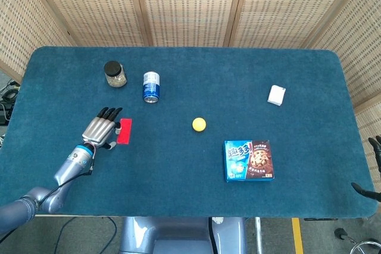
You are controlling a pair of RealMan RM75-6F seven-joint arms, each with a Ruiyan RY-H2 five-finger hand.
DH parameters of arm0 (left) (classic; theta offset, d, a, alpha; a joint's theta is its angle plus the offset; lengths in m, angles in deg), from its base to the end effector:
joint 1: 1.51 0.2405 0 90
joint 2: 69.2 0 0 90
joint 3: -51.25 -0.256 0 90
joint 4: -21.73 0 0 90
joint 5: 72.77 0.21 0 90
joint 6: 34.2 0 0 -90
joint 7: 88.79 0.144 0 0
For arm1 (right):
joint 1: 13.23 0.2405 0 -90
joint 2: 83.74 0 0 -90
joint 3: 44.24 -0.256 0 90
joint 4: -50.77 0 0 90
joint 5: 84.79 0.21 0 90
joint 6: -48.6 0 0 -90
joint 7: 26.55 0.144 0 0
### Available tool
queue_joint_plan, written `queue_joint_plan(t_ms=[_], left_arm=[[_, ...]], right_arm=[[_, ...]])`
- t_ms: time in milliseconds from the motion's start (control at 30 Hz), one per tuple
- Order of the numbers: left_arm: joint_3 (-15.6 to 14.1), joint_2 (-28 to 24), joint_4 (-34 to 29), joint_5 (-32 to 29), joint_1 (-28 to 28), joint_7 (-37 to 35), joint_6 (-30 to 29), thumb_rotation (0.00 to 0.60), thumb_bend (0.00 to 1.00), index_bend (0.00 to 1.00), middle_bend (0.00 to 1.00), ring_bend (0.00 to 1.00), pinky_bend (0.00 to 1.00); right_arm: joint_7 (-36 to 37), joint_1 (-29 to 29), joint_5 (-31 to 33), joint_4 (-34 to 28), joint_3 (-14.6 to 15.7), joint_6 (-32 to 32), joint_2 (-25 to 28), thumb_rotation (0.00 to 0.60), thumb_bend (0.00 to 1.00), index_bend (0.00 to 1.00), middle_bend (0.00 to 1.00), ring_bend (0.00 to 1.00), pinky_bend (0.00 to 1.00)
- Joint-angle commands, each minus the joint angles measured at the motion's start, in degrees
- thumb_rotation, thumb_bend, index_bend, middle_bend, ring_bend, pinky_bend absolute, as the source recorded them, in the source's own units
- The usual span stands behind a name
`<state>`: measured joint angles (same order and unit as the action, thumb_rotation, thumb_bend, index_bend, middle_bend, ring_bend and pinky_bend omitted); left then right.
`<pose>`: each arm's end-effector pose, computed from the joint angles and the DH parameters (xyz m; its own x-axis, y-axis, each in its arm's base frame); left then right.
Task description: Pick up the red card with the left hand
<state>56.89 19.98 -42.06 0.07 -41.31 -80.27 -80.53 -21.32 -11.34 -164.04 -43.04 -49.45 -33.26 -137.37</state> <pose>-0.2456 0.3673 -0.0064 0.6109 0.3073 0.7296 0.7869 -0.3369 -0.5170 -0.3389 -0.1718 0.2234 0.4379 -0.0180 0.8989 -0.8870 0.1544 0.4352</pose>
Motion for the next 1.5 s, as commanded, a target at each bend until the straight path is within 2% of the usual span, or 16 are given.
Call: queue_joint_plan(t_ms=[33,833,1067,1500], left_arm=[[0.0,0.5,0.7,-0.2,-0.2,0.4,0.2,0.600,0.30,0.52,0.00,0.00,0.00],[-0.5,5.0,5.4,-0.5,-0.5,-0.9,0.9,0.600,0.29,0.51,0.00,0.00,0.00],[-0.2,5.8,6.1,-0.7,-1.0,0.1,1.2,0.600,0.41,0.54,0.00,0.00,0.00],[0.4,4.0,2.8,-3.0,-1.4,4.0,1.8,0.600,0.46,0.55,0.00,0.00,0.00]], right_arm=[[0.1,0.0,0.1,0.1,0.0,0.0,0.0,0.600,0.00,0.00,0.00,0.00,0.00],[1.0,0.1,0.0,0.4,0.1,0.5,0.3,0.600,0.00,0.00,0.00,0.00,0.00],[0.9,0.2,0.1,0.3,0.1,0.9,0.3,0.600,0.00,0.00,0.00,0.00,0.00],[1.2,0.3,-0.1,0.3,0.3,1.1,0.4,0.600,0.00,0.00,0.00,0.00,0.00]])
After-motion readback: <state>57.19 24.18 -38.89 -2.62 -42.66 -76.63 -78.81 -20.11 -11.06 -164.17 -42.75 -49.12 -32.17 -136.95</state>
